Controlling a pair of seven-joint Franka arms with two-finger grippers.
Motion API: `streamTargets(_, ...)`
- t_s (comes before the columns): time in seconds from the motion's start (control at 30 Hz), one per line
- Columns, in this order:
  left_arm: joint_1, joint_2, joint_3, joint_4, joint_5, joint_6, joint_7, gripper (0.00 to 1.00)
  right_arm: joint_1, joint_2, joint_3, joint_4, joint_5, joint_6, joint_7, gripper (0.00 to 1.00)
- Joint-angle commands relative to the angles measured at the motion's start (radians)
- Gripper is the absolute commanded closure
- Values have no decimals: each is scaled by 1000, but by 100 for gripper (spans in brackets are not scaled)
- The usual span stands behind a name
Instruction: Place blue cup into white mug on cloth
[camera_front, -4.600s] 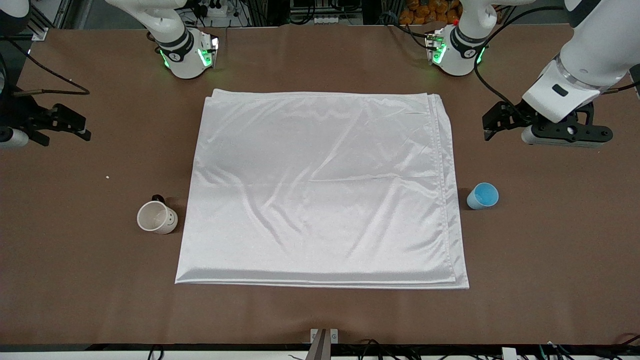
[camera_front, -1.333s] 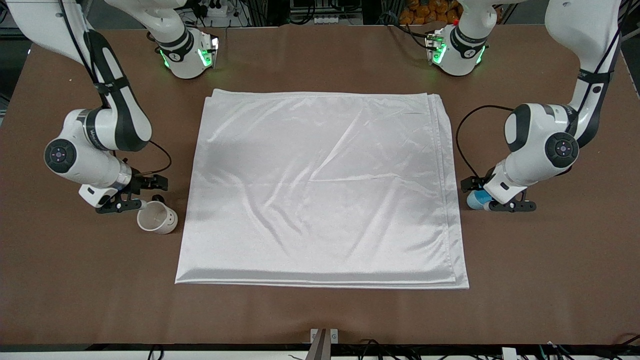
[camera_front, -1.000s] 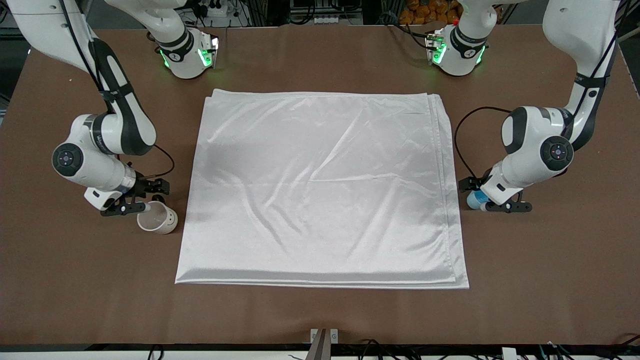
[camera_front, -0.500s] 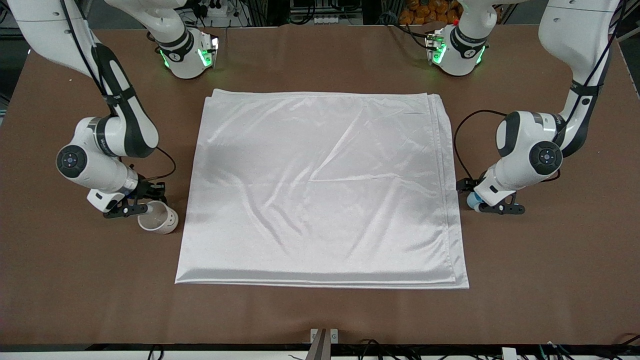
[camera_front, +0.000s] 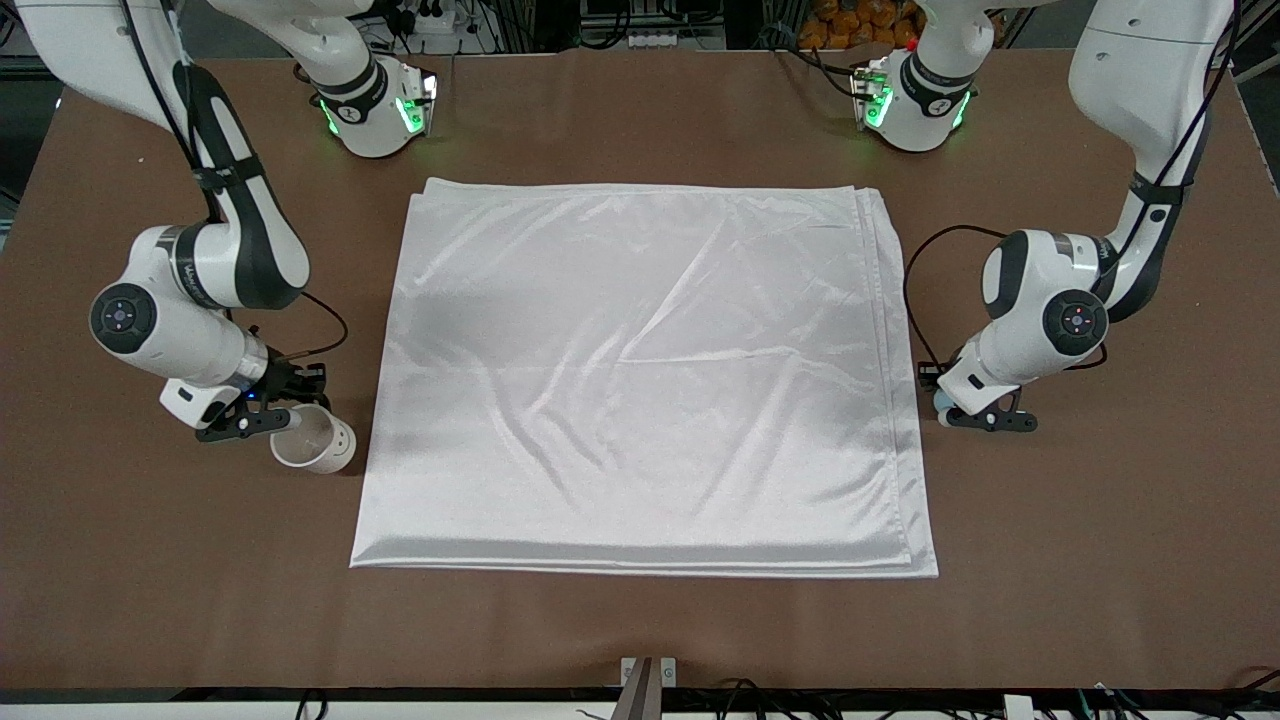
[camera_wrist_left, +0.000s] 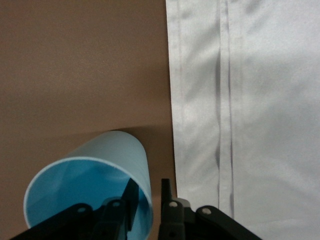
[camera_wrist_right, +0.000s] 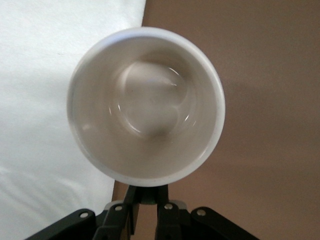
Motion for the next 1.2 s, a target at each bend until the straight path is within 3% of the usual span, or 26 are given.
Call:
streamTargets(0.0, 5, 8, -5, 13, 37, 8, 9, 100, 37, -20, 4, 77, -6, -105, 9, 100)
streamTargets(0.33, 5, -5, -5, 20, 37, 1, 12, 100, 126, -19, 15, 129, -3, -137, 143, 100)
streamTargets(0.67, 9, -70, -3, 30, 37, -15, 9, 100, 327, -2, 13, 187, -4, -142, 469, 100)
streamTargets(0.9, 17, -112, -2, 79, 37, -72, 11, 100, 463, 76, 13, 262, -3, -134, 661, 100)
streamTargets(1.17, 28, -140, 0, 155, 37, -151, 12, 100, 582, 191, 13, 396, -3, -132, 738, 100)
